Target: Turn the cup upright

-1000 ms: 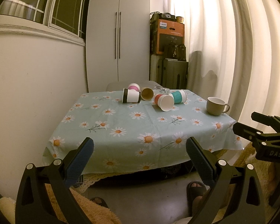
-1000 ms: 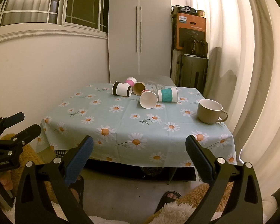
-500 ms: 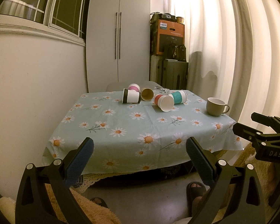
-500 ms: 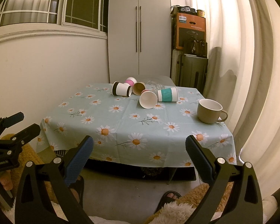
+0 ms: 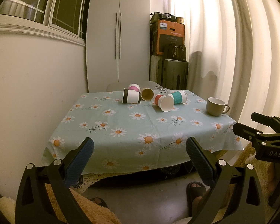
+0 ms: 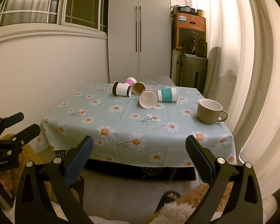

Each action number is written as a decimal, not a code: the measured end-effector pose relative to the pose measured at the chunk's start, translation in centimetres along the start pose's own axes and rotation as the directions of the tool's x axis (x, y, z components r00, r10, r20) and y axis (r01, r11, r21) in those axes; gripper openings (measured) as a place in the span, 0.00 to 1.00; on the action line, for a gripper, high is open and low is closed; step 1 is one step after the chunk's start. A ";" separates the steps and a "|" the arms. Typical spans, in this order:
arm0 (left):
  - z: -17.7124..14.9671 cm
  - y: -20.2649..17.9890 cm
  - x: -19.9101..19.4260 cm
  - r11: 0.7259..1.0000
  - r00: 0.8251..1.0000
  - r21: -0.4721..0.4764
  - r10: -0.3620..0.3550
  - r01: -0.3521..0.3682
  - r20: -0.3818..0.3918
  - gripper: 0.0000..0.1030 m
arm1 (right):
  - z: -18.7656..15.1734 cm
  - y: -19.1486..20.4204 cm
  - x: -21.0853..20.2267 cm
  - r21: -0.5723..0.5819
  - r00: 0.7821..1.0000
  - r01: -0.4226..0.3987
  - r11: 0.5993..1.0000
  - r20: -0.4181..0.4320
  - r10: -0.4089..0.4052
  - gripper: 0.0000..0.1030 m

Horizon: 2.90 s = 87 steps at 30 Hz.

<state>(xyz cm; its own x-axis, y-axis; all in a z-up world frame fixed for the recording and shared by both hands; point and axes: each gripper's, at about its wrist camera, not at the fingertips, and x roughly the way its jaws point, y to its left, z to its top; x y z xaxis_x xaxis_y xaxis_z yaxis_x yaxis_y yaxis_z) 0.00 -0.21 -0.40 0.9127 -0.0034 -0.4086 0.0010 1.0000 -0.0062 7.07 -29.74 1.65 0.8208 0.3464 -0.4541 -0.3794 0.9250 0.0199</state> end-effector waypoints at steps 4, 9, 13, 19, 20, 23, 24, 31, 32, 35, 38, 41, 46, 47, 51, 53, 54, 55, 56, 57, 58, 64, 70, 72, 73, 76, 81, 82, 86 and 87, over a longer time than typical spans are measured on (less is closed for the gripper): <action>0.0 0.0 0.0 1.000 1.000 0.000 0.000 0.000 0.000 0.94 | 0.0 0.0 0.0 0.001 1.000 0.000 1.000 0.000 0.000 0.95; 0.2 0.4 -0.3 1.000 1.000 -0.005 0.000 0.000 -0.003 0.94 | 0.1 0.0 0.0 0.010 1.000 -0.001 1.000 0.003 0.001 0.95; 0.7 0.6 -0.3 1.000 1.000 -0.018 -0.005 0.004 -0.007 0.94 | 0.1 -0.2 0.2 0.019 1.000 -0.002 1.000 -0.009 0.002 0.95; 1.2 0.9 0.4 1.000 0.999 -0.029 0.001 -0.002 -0.038 0.94 | 1.4 -0.2 0.7 0.016 1.000 -0.018 1.000 -0.013 0.019 0.95; 1.5 1.0 0.6 1.000 0.999 -0.026 -0.001 0.000 -0.040 0.94 | 1.6 -0.3 0.8 0.017 1.000 -0.024 1.000 -0.017 0.024 0.95; 2.7 1.0 1.4 1.000 0.999 -0.017 -0.001 0.000 -0.040 0.94 | 2.9 -0.7 1.8 0.030 0.999 -0.040 0.999 -0.032 0.041 0.95; 3.1 1.1 1.8 1.000 0.999 -0.022 -0.003 0.002 -0.046 0.94 | 3.3 -1.1 2.2 0.041 0.998 -0.044 0.998 -0.038 0.045 0.95; 5.9 2.2 6.5 0.999 0.994 -0.048 -0.017 0.012 -0.104 0.94 | 6.5 -3.7 6.4 0.098 0.994 -0.051 0.994 -0.091 0.060 0.95; 6.4 2.3 7.5 0.999 0.994 -0.048 -0.016 0.011 -0.112 0.94 | 6.9 -4.1 7.2 0.102 0.993 -0.050 0.993 -0.100 0.060 0.95; 7.2 2.8 9.8 0.998 0.990 -0.059 -0.027 0.019 -0.137 0.94 | 7.8 -5.1 9.3 0.127 0.990 -0.050 0.991 -0.122 0.065 0.95; 8.0 3.4 12.1 0.997 0.986 -0.077 -0.037 0.024 -0.164 0.94 | 8.5 -5.6 11.7 0.140 0.985 -0.059 0.988 -0.151 0.080 0.95; 8.7 4.2 14.4 0.995 0.982 -0.097 -0.041 0.023 -0.182 0.94 | 9.3 -5.4 14.0 0.098 0.981 -0.072 0.993 -0.174 0.089 0.95; 9.7 6.0 18.1 0.988 0.975 -0.150 -0.059 0.026 -0.216 0.94 | 11.9 -3.7 18.0 -0.050 0.973 -0.125 0.991 -0.200 0.112 0.95; 10.0 6.4 19.0 0.986 0.971 -0.164 -0.067 0.029 -0.228 0.94 | 12.4 -3.4 18.6 -0.070 0.971 -0.139 0.988 -0.205 0.122 0.95; 10.9 7.6 21.4 0.983 0.965 -0.180 -0.074 0.029 -0.250 0.94 | 14.9 -1.5 22.4 -0.206 0.948 -0.250 0.946 -0.253 0.196 0.95; 11.3 8.3 22.7 0.982 0.964 -0.185 -0.069 0.020 -0.257 0.94 | 16.2 -0.4 24.9 -0.260 0.918 -0.328 0.908 -0.315 0.241 0.95; 11.4 8.8 23.2 0.980 0.963 -0.198 -0.073 0.021 -0.261 0.94 | 16.9 0.1 26.2 -0.281 0.904 -0.359 0.890 -0.341 0.257 0.95; 11.4 9.3 23.9 0.976 0.959 -0.216 -0.086 0.027 -0.269 0.94 | 17.4 0.5 27.0 -0.295 0.892 -0.385 0.874 -0.362 0.271 0.95; 11.4 9.7 24.4 0.973 0.957 -0.230 -0.093 0.028 -0.276 0.94 | 17.8 1.0 28.0 -0.311 0.881 -0.406 0.859 -0.381 0.279 0.95; 11.2 10.1 24.9 0.970 0.955 -0.241 -0.096 0.027 -0.282 0.94 | 18.4 1.7 29.4 -0.345 0.871 -0.426 0.836 -0.407 0.276 0.95; 11.1 10.4 25.3 0.968 0.953 -0.251 -0.099 0.024 -0.288 0.94 | 18.7 2.2 30.1 -0.366 0.864 -0.439 0.821 -0.424 0.273 0.95; 9.3 13.1 27.4 0.944 0.938 -0.330 -0.107 -0.009 -0.330 0.94 | 19.8 5.7 36.5 -0.465 0.770 -0.573 0.675 -0.589 0.247 0.95; 9.5 15.4 28.9 0.910 0.936 -0.413 -0.126 -0.023 -0.329 0.94 | 20.2 8.1 41.8 -0.530 0.734 -0.614 0.586 -0.656 0.175 0.91; 9.2 15.8 29.5 0.907 0.930 -0.419 -0.126 -0.034 -0.347 0.94 | 20.2 8.4 43.1 -0.535 0.724 -0.622 0.572 -0.672 0.158 0.87; 9.0 16.1 29.7 0.904 0.926 -0.427 -0.127 -0.039 -0.356 0.94 | 20.1 8.8 44.1 -0.540 0.716 -0.628 0.560 -0.683 0.144 0.87; 8.5 16.9 30.2 0.894 0.919 -0.445 -0.131 -0.052 -0.372 0.94 | 19.6 9.5 45.9 -0.560 0.707 -0.635 0.532 -0.700 0.106 0.85; 8.4 16.8 30.8 0.903 0.907 -0.427 -0.140 -0.048 -0.397 0.94 | 18.8 10.4 48.1 -0.599 0.709 -0.634 0.489 -0.703 0.058 0.82; 8.4 16.8 30.8 0.907 0.907 -0.417 -0.132 -0.053 -0.401 0.94 | 18.7 10.6 48.5 -0.595 0.701 -0.641 0.485 -0.711 0.056 0.81; 8.0 17.4 31.1 0.897 0.901 -0.439 -0.145 -0.055 -0.409 0.94 | 18.0 11.1 49.8 -0.611 0.694 -0.648 0.454 -0.720 0.021 0.80; 8.0 17.5 31.1 0.894 0.900 -0.445 -0.147 -0.057 -0.410 0.94 | 18.0 11.2 50.1 -0.615 0.694 -0.647 0.451 -0.719 0.014 0.80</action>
<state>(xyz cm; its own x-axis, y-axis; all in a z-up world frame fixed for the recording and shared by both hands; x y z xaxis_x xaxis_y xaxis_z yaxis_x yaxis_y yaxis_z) 31.63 17.23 -5.92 0.6539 -0.1518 -0.7412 -0.2334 0.8914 -0.3884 51.70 0.77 -4.84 0.2575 0.1413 -0.9559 -0.9645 0.0968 -0.2456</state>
